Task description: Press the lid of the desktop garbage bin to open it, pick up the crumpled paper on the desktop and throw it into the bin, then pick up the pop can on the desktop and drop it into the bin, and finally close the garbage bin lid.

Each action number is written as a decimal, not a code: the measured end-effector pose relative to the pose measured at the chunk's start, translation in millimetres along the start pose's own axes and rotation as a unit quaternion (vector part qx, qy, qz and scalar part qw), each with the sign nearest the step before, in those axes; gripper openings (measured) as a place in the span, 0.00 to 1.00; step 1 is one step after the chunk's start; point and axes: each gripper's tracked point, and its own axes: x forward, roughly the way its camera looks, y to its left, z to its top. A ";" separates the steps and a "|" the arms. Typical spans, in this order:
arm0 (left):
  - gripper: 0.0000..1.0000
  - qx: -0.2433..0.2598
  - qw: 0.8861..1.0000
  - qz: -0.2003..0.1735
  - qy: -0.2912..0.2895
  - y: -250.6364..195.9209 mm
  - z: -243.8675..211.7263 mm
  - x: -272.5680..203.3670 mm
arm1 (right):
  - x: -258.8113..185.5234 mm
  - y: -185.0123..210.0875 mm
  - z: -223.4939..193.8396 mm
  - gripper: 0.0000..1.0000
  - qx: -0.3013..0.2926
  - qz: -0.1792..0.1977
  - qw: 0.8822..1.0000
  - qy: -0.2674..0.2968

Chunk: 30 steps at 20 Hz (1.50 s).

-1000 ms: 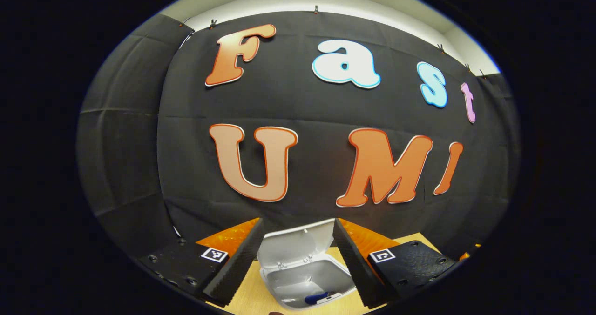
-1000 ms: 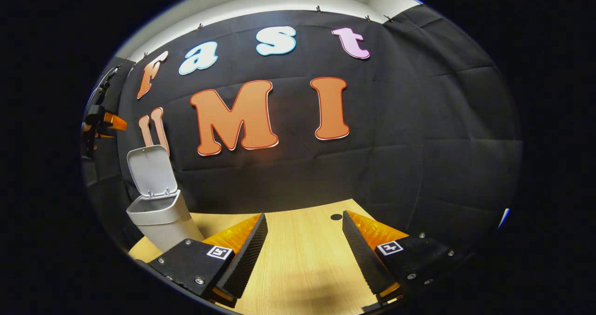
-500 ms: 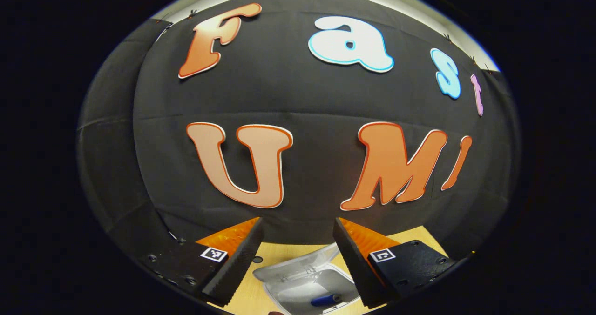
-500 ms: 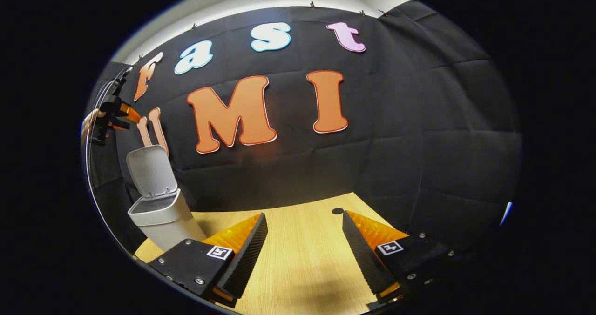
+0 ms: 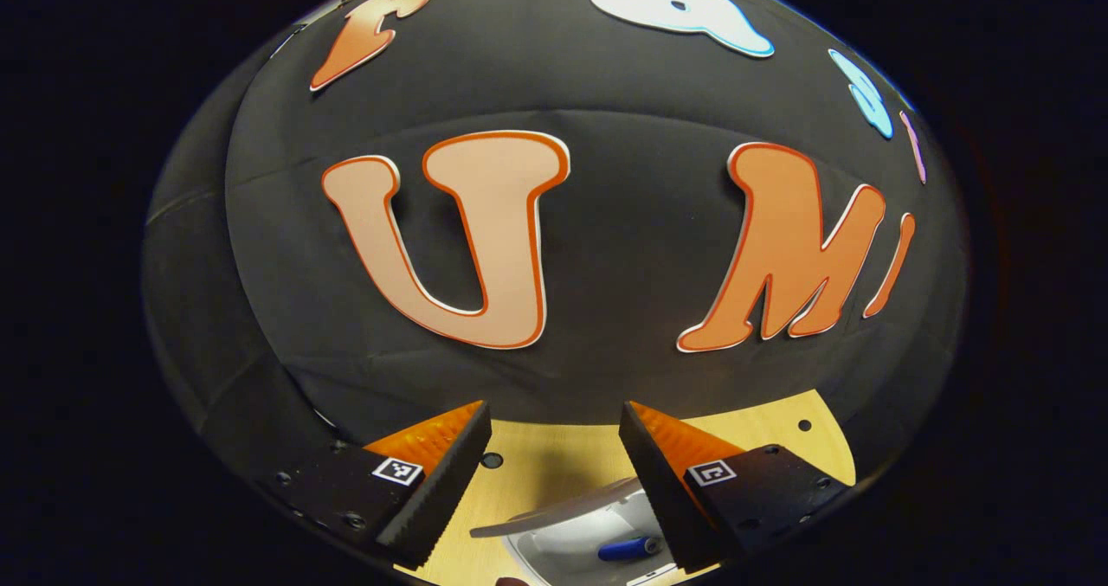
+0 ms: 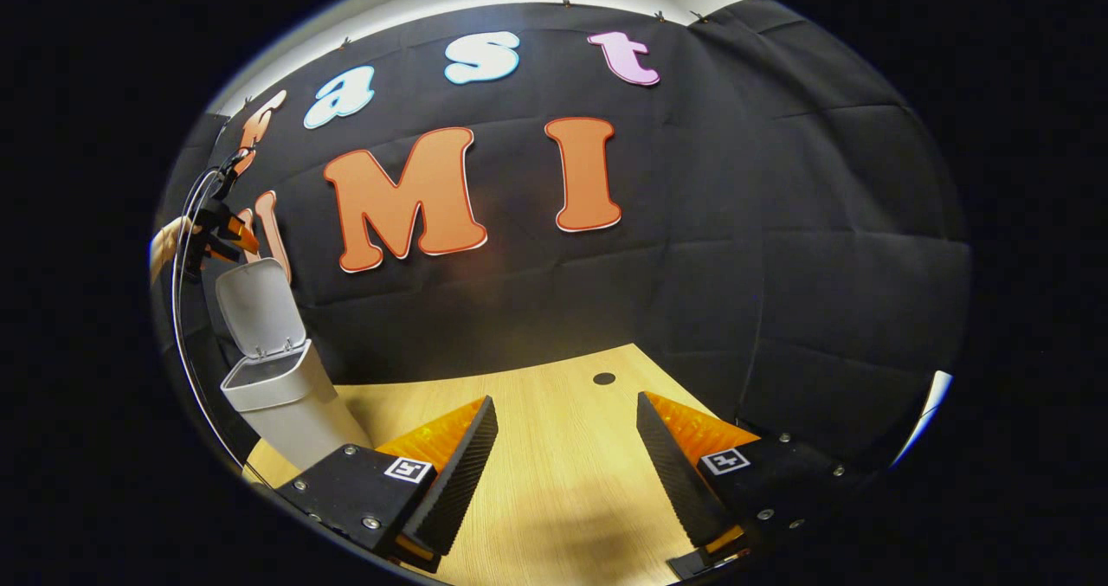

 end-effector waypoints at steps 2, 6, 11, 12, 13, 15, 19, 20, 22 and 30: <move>0.95 0.002 1.000 -0.008 0.016 -1.3 -10.5 4.9 | 1.3 0.3 -7.2 1.00 -0.002 0.000 1.000 0.008; 0.95 0.012 0.999 -0.025 0.032 -9.7 -30.9 3.4 | -0.6 8.8 -12.3 0.97 -0.007 0.008 1.000 0.014; 0.94 0.016 0.998 -0.044 0.036 -22.2 -45.8 -19.1 | -2.7 17.1 -11.9 0.97 0.002 0.020 1.000 0.017; 0.94 0.016 0.998 -0.048 0.035 -24.8 -49.4 -23.3 | -3.5 19.8 -11.9 0.97 0.002 0.023 1.000 0.017; 0.95 0.016 0.998 -0.053 0.035 -28.2 -53.1 -28.8 | -6.0 21.5 -12.5 0.97 0.001 0.026 1.000 0.017; 0.94 0.019 0.997 -0.059 0.038 -32.2 -62.5 -37.9 | -9.5 24.2 -13.5 0.97 -0.003 0.030 0.999 0.017; 0.94 0.017 0.997 -0.069 0.041 -40.8 -83.6 -54.0 | -16.6 30.0 -16.1 0.97 -0.003 0.043 0.999 0.021; 0.94 0.014 0.996 -0.074 0.044 -44.5 -89.9 -57.5 | -17.7 30.5 -14.7 0.97 -0.005 0.046 0.999 0.020; 0.94 0.009 0.996 -0.077 0.048 -49.2 -104.5 -62.1 | -19.2 31.2 -12.4 0.97 -0.006 0.050 0.999 0.017; 0.95 0.009 0.993 -0.080 0.082 -71.8 -186.8 -69.6 | -21.6 31.3 -33.3 1.00 0.006 0.059 0.997 0.041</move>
